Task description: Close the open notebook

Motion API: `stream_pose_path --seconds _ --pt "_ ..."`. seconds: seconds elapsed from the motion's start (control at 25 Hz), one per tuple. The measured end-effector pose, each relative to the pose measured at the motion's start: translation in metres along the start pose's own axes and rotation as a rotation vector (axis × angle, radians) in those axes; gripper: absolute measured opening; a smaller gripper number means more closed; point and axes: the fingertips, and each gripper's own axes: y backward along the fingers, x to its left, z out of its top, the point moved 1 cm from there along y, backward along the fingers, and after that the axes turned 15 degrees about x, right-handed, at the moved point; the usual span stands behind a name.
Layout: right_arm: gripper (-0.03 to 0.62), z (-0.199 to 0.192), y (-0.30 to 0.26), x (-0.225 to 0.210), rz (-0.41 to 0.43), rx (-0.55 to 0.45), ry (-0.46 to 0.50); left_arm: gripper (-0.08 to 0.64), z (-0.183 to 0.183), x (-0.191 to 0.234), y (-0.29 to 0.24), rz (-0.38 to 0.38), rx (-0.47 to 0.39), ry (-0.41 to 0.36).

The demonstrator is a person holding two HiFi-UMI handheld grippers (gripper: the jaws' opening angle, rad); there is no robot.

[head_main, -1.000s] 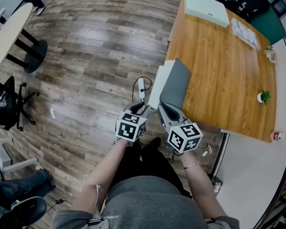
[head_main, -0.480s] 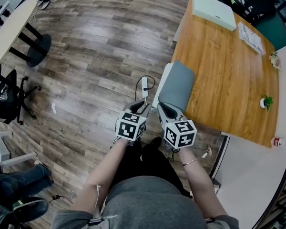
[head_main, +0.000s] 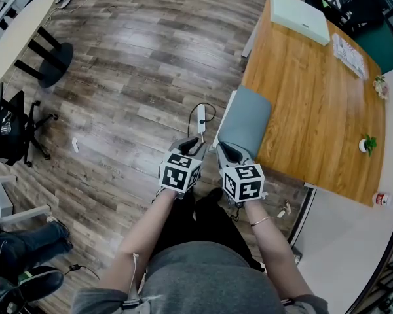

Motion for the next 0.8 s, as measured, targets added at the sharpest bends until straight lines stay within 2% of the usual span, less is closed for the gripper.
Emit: stream_pose_path --seconds 0.32,0.8 --pt "0.040 -0.003 -0.002 0.002 -0.030 0.003 0.019 0.106 0.000 0.000 0.001 -0.010 0.000 0.004" --pt "0.106 -0.008 0.001 0.015 0.030 0.003 -0.014 0.106 0.000 0.005 0.005 -0.011 -0.005 -0.004"
